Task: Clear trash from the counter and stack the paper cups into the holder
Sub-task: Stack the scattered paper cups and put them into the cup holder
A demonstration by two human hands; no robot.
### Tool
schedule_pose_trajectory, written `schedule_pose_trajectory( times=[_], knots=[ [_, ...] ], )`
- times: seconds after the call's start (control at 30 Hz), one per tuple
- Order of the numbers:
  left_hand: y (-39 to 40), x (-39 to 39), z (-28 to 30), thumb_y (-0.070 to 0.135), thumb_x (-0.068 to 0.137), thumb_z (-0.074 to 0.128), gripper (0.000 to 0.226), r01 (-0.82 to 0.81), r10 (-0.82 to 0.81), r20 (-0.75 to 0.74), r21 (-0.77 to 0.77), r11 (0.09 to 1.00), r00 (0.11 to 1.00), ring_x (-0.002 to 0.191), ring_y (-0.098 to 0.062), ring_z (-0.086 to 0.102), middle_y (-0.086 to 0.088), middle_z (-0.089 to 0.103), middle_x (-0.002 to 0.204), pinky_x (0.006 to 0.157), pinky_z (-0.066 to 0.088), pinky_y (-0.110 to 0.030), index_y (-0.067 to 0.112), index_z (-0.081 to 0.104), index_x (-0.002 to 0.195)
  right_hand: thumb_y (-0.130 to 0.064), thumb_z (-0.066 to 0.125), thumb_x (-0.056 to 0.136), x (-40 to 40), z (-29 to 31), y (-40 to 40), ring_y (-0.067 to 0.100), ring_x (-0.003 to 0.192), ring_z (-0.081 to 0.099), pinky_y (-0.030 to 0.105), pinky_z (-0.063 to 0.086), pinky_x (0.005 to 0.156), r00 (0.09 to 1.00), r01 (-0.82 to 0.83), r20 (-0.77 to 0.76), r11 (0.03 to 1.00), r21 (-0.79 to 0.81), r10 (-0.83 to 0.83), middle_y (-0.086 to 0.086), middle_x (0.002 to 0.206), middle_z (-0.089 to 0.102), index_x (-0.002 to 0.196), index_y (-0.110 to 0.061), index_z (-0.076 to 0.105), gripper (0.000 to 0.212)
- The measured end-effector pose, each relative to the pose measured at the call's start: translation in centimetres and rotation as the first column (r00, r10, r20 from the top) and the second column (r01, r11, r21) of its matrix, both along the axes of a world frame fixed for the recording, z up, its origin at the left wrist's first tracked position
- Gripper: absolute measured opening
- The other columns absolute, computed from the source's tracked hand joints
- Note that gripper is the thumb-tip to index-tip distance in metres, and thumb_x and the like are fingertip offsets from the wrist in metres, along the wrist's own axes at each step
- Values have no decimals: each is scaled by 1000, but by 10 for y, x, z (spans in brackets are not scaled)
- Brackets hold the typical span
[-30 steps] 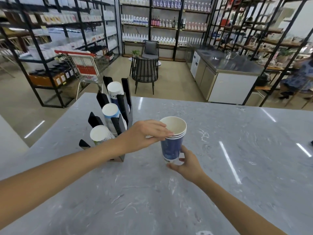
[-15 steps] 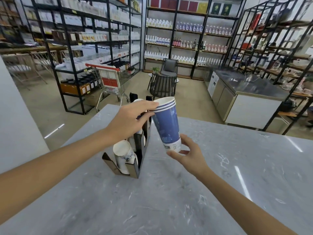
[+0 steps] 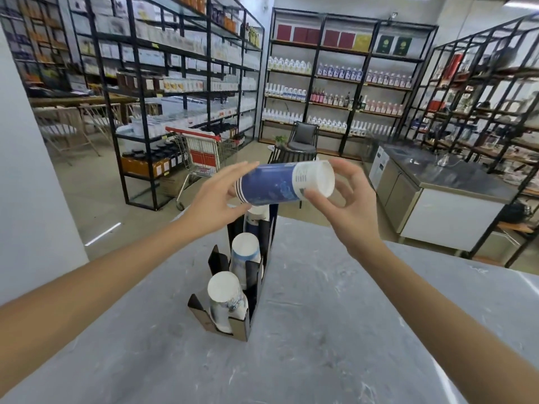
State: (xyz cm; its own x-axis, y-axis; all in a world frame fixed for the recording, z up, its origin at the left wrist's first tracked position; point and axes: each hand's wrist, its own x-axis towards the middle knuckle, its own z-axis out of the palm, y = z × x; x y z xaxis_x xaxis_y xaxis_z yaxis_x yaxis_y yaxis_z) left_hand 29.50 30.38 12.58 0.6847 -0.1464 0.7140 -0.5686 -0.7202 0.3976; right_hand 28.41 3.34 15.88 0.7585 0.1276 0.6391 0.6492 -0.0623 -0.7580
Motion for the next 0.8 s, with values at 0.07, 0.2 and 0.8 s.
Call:
schedule_pose_trajectory(
  times=[0.07,0.2,0.8],
  knots=[
    [-1,7,1,24,80,82,84,10,-11,-55,-21,1000,998,121,-3,54,5,55,140,91,51,-10,37,38,151,-20,86,79,7,21,12,2,115,63,13,56,79,999,-15,44,999,-40,17,-7,130,62,129,-22,59,58],
    [1,18,6,37,81,80,91,-1,1,-193,-4,1000,981,114,-3,58,8,56,142,85,42,-3,52,24,151,-22,86,79,25,51,33,2,118,60,12,55,76,991,-5,128,983,-182,28,-6,133,61,135,-22,61,61],
    [14,46,-7,36,99,59,41,104,-204,-331,-294,950,921,121,15,55,38,59,127,95,45,-4,47,52,139,-32,87,76,106,-18,74,7,115,60,42,59,92,997,-4,67,855,-519,45,-10,125,63,135,-24,62,65]
  ],
)
